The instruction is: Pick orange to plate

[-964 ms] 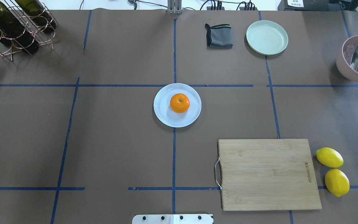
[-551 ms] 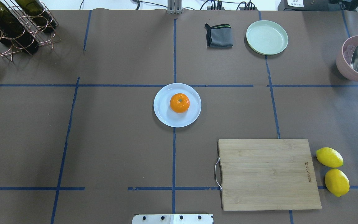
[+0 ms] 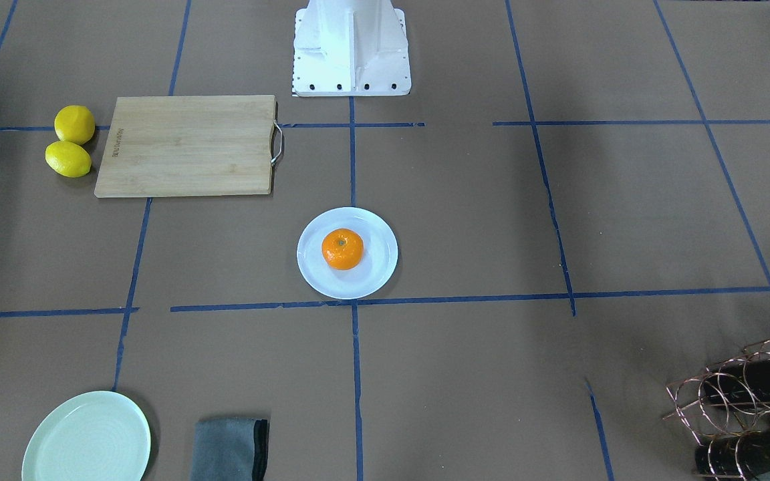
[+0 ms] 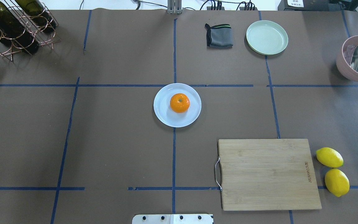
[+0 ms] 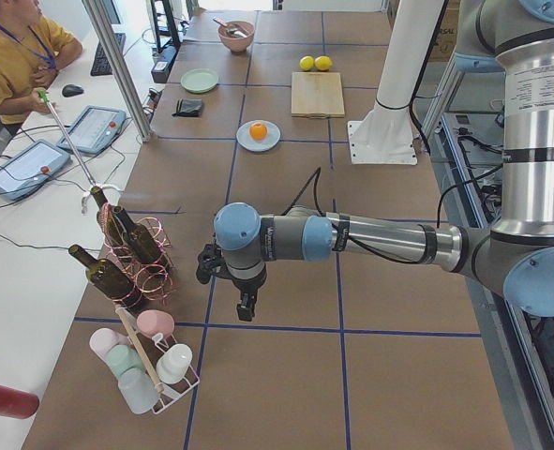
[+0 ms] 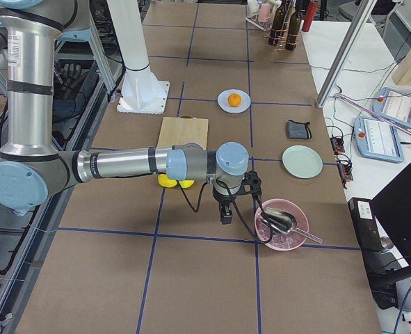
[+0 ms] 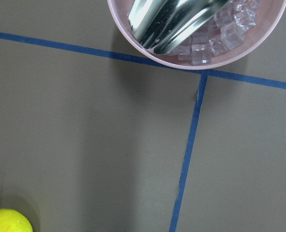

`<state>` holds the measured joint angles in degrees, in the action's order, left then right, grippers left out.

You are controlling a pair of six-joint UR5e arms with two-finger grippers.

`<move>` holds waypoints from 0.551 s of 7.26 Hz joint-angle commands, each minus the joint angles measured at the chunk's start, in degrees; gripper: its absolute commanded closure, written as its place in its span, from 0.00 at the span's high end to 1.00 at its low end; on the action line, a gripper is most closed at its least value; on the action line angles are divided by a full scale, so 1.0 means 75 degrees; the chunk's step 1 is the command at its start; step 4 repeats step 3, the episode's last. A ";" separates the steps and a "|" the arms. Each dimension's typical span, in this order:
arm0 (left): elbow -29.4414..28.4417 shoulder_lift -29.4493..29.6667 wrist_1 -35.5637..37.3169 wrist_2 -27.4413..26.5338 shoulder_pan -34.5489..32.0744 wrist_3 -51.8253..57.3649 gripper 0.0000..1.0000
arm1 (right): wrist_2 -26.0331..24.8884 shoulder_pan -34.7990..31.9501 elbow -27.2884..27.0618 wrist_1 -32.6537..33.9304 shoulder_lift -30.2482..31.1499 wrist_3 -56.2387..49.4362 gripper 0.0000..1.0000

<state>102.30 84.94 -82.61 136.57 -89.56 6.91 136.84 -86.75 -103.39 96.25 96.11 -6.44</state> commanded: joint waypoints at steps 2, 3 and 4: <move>0.0118 -0.0016 -0.0048 0.0026 -0.0001 -0.0066 1.00 | -0.0475 0.0000 -0.0288 -0.0013 0.0216 0.0038 1.00; 0.0211 0.0088 -0.0013 0.0002 -0.0001 -0.0077 1.00 | -0.0688 0.0000 -0.0370 -0.0002 0.0205 0.0050 1.00; 0.0211 0.0088 -0.0013 0.0002 -0.0001 -0.0077 1.00 | -0.0688 0.0000 -0.0370 -0.0002 0.0205 0.0050 1.00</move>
